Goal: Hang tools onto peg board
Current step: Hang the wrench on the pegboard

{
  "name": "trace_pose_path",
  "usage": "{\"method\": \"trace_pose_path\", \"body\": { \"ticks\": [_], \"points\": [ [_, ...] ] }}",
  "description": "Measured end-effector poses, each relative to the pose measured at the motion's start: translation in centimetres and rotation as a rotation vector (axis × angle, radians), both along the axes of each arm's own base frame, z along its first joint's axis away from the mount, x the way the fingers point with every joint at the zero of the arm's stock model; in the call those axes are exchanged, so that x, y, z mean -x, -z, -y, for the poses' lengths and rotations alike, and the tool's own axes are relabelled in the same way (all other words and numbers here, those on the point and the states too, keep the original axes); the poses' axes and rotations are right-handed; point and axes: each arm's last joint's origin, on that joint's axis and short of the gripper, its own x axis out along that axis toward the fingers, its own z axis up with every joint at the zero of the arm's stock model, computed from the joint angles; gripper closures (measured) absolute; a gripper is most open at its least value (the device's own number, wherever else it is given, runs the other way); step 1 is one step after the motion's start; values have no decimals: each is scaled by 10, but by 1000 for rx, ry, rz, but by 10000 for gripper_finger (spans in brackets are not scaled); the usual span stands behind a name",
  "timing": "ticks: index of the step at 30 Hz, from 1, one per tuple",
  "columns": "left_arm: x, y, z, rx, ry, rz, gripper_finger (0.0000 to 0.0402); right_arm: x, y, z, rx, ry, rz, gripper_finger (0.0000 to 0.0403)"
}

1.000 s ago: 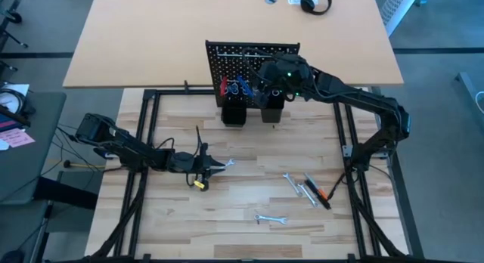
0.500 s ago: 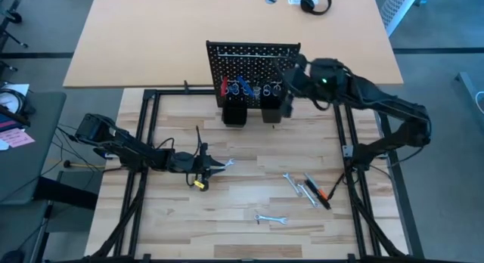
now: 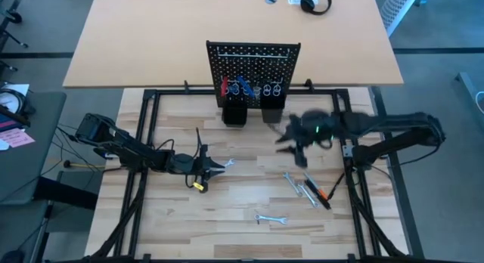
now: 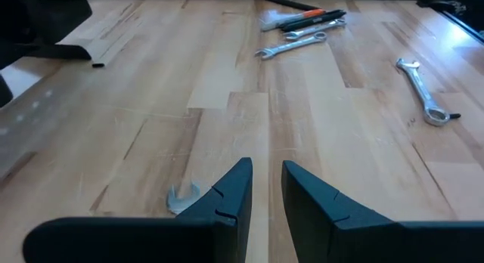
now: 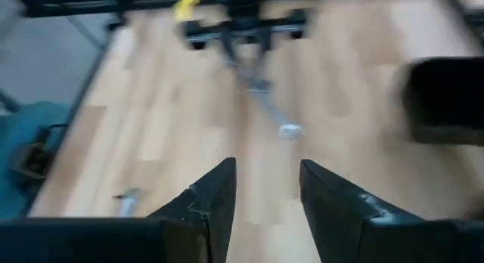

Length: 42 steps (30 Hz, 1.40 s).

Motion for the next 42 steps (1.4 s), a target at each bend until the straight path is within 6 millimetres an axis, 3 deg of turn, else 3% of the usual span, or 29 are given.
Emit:
{"method": "trace_pose_path", "body": {
  "ticks": [6,9,14,21,28,33,37,42],
  "points": [
    [0,0,-2,-61,-45,-2,334,-11,65,-54,-96,-174,323,248],
    [0,0,-3,-104,-82,-4,334,-14,90,-72,-100,-191,445,248],
    [1,0,-6,-166,-178,-9,334,-29,125,-87,-8,-99,484,248],
    [2,-1,-9,-179,-286,1,334,-58,165,-89,51,-4,459,248],
    [2,-1,-9,-134,-284,10,334,-80,175,-90,75,8,434,248],
    [1,1,-1,-48,-89,-8,334,-86,168,-92,105,-5,466,248],
    [3,9,7,95,-19,-123,334,-86,164,-92,104,-5,477,248],
    [5,15,8,191,-143,-213,333,-85,166,-92,110,-6,460,248]
  ]
}}
